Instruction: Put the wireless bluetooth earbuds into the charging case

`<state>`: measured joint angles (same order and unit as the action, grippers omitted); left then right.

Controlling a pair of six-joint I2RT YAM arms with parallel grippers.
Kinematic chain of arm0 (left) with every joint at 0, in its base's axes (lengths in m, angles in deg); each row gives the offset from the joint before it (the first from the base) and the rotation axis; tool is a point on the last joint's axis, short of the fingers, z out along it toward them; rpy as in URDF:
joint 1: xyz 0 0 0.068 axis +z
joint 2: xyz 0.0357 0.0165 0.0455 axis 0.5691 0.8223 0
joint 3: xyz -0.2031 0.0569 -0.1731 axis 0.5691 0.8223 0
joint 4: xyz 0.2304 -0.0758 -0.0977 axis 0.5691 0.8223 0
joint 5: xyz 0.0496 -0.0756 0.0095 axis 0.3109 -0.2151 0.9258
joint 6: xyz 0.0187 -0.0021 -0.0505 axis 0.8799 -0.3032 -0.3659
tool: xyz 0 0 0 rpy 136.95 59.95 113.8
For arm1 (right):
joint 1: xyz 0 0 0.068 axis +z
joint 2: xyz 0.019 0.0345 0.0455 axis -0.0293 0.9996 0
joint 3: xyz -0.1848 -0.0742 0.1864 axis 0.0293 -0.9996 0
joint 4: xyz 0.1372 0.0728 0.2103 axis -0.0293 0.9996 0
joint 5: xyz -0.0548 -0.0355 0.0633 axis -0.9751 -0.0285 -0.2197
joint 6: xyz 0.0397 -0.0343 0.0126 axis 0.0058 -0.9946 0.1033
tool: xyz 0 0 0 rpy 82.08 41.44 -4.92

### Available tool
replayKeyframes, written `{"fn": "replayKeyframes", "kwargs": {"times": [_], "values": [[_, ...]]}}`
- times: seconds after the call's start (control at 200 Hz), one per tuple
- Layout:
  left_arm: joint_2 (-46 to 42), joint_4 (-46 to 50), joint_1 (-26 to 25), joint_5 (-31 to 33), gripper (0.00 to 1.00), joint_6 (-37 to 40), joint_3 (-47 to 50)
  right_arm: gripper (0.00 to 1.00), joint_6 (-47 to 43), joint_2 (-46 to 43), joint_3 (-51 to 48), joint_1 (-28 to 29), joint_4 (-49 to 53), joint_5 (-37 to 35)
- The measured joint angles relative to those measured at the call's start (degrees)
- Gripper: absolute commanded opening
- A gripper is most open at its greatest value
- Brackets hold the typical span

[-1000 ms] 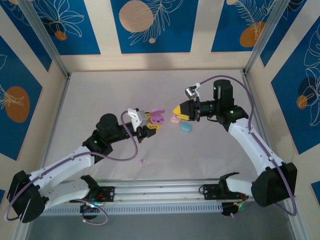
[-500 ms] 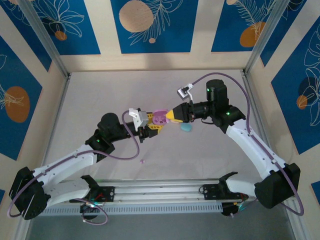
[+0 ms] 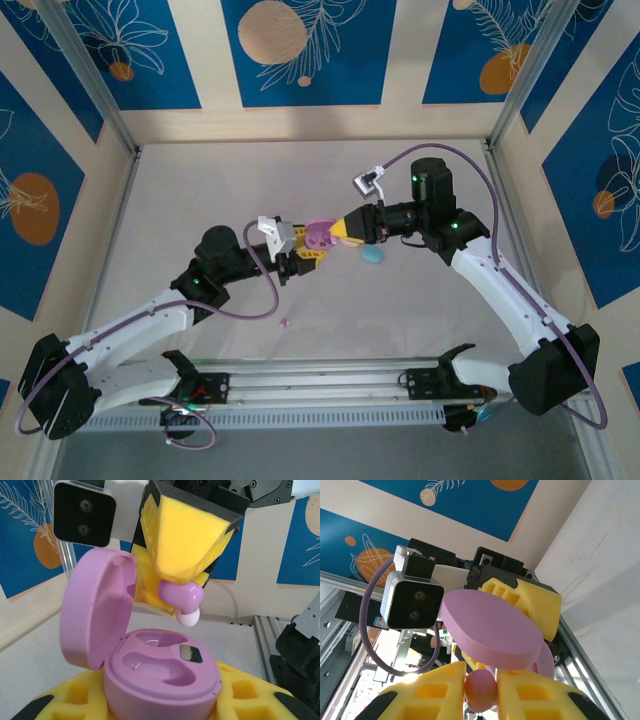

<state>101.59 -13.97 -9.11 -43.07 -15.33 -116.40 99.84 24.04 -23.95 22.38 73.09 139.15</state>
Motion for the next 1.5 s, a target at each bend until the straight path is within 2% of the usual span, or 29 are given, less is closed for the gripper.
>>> {"fn": "replayKeyframes", "kwargs": {"times": [1.131,1.501], "values": [[0.74,-1.73,0.02,-0.24,0.3,-3.04,0.0,0.23,-0.96,0.59,0.35,1.29,0.11,-3.87],[0.76,-3.26,0.04,1.09,0.3,-3.3,0.0,0.23,1.57,-0.31,0.02,1.88,-3.52,-6.56]]}}
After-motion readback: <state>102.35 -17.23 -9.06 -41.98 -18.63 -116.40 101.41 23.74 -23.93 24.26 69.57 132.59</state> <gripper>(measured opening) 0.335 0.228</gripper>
